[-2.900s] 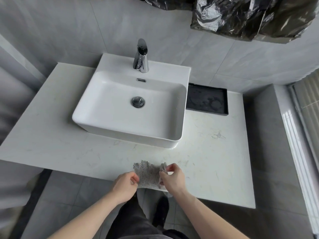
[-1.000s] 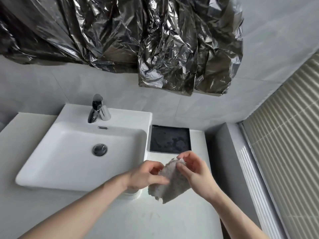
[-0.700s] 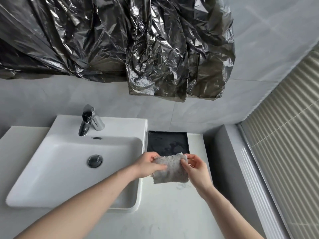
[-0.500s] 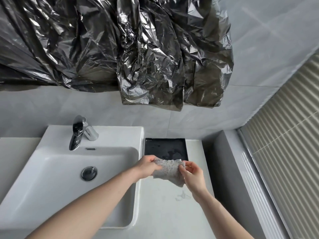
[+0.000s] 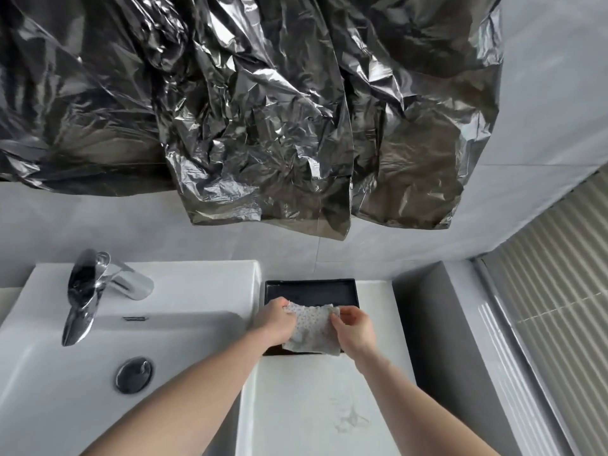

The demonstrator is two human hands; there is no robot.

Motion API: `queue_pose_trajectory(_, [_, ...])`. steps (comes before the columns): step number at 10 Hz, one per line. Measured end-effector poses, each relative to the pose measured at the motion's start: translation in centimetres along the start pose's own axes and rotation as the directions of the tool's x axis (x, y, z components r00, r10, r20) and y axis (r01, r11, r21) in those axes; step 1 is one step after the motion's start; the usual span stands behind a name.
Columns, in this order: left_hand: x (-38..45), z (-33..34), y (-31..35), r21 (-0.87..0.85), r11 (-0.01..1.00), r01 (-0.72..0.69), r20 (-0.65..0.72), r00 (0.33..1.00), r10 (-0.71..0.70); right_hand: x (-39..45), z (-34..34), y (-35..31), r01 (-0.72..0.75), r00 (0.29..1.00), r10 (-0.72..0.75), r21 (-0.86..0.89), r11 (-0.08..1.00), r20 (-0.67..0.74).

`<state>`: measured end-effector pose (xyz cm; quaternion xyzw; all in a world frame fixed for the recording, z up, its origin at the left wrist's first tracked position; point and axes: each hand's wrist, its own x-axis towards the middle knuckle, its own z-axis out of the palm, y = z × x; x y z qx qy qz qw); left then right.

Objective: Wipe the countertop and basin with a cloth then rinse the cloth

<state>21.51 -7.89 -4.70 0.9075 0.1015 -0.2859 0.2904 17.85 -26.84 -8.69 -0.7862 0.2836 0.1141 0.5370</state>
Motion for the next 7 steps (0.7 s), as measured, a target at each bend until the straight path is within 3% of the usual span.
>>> queue_pose_trajectory(1, [1.7, 0.3, -0.5, 0.097, 0.993, -0.061, -0.01, 0.998, 0.063, 1.2, 0.8, -0.9, 0.054, 0.998, -0.051, -0.097, 0.994, 0.032])
queue_pose_trajectory(2, [1.3, 1.0, -1.0, 0.36, 0.902, -0.239, 0.007, 0.967, 0.253, 0.9, 1.3, -0.3, 0.173, 0.983, -0.135, -0.388, 0.905, 0.124])
queue_pose_trajectory(3, [0.3, 2.5, -1.3, 0.467, 0.794, -0.389, 0.112, 0.917, 0.383, 0.0, 1.9, 1.5, 0.296, 0.953, -0.199, -0.565, 0.77, 0.228])
queue_pose_trajectory(4, [0.1, 4.1, -2.1, 0.555, 0.72, -0.417, 0.222, 0.908, 0.355, -0.9, 2.3, 2.4, 0.358, 0.932, -0.197, -0.681, 0.639, 0.304])
queue_pose_trajectory(5, [0.0, 4.6, -2.5, 0.563, 0.723, -0.401, 0.229, 0.916, 0.329, -1.0, 2.3, 2.0, 0.364, 0.926, -0.145, -0.719, 0.592, 0.349])
queue_pose_trajectory(7, [-3.9, 2.3, -1.9, 0.423, 0.816, -0.393, 0.154, 0.919, 0.363, -3.7, 1.1, 0.1, 0.364, 0.922, -0.165, -0.636, 0.681, 0.351])
